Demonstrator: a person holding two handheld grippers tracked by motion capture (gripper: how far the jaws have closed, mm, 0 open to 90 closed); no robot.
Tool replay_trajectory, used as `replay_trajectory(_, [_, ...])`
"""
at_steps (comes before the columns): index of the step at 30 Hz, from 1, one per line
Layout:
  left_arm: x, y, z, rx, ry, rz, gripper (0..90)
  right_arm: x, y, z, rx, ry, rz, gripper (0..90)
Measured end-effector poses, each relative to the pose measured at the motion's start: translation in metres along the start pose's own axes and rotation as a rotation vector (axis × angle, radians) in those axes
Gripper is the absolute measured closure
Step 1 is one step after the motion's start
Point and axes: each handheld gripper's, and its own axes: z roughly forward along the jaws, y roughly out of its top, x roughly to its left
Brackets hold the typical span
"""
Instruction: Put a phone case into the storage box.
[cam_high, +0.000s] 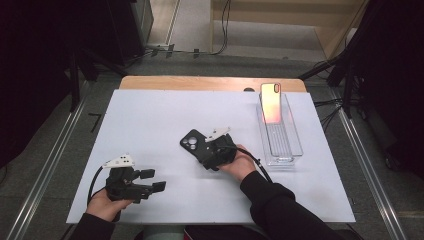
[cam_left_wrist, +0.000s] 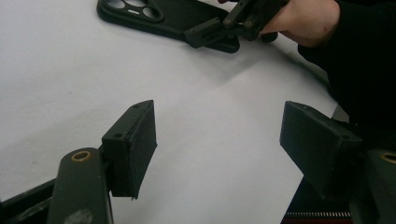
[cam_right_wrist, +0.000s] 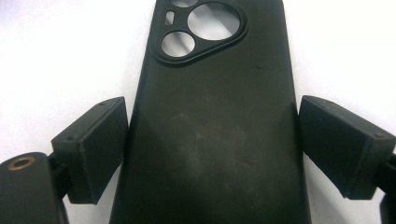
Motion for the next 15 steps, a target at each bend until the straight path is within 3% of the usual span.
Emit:
replay_trajectory(8, [0.0004,0.0002,-0.0006,-0.001,0.001,-0.004,27.6,-0.0001,0.0007,-0.0011,0.004,-0.003,0.011,11.6])
replay_trajectory(15, [-0.0001,0.0011,0.0003,0.007,0.005,-0.014,27.6,-0.0051,0.0019,-0.0033,0.003,0.033,0.029,12.4])
